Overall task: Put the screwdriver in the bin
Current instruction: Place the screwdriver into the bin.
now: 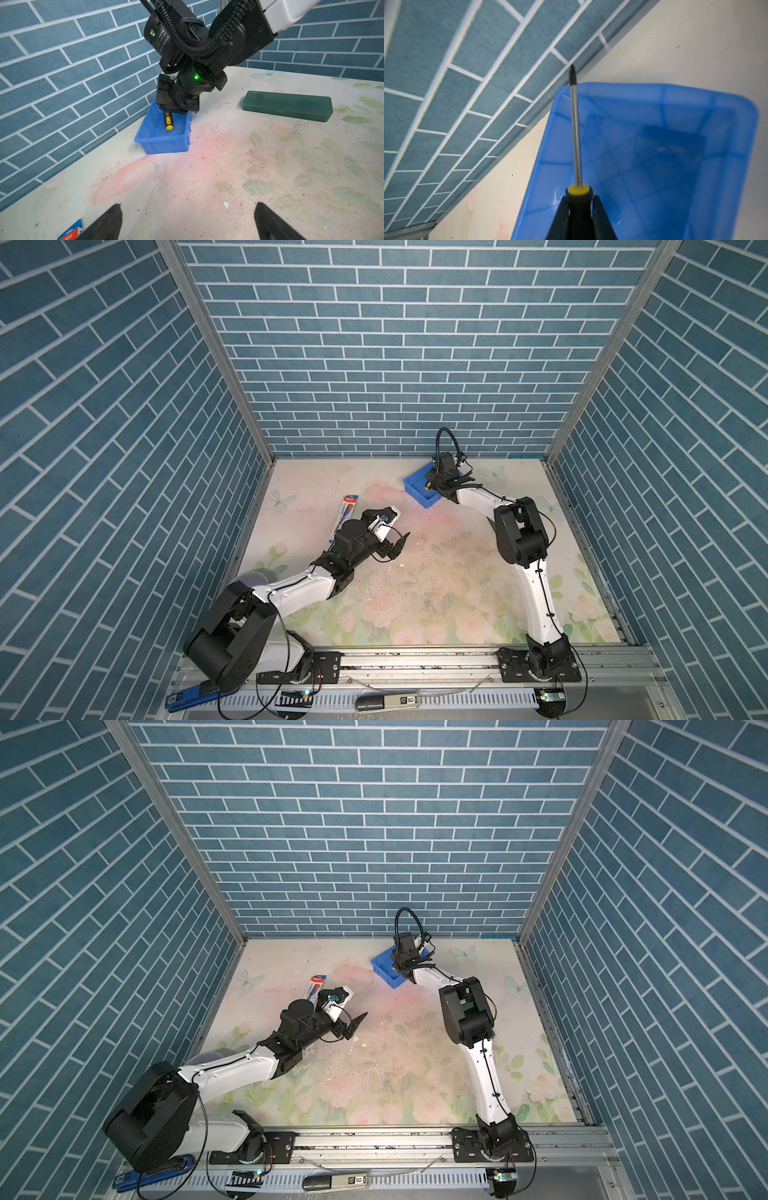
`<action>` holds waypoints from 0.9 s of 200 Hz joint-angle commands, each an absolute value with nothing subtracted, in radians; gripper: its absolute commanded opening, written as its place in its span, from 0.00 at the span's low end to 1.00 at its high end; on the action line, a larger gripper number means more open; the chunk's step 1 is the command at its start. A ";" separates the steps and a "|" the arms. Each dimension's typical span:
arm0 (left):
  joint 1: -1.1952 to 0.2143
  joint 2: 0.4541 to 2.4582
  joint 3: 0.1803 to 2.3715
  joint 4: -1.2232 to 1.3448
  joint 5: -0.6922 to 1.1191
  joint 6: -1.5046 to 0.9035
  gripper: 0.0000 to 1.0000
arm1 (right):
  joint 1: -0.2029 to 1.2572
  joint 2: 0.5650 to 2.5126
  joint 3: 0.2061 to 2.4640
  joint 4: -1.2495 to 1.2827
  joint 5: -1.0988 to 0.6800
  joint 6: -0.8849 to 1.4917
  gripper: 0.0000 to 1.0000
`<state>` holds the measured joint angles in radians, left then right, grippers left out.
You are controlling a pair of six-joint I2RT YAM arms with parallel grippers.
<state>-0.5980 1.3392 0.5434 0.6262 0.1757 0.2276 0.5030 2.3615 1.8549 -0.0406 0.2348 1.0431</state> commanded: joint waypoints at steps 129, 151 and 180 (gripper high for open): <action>-0.602 1.322 0.519 0.656 0.137 0.230 1.00 | 0.505 2.282 1.868 -0.029 0.202 0.969 0.49; -0.598 1.323 0.515 0.664 0.121 0.226 1.00 | 0.505 2.221 1.808 0.008 0.206 0.936 0.59; -0.581 1.312 0.497 0.686 0.100 0.221 1.00 | 0.504 2.094 1.664 0.093 0.222 0.863 0.75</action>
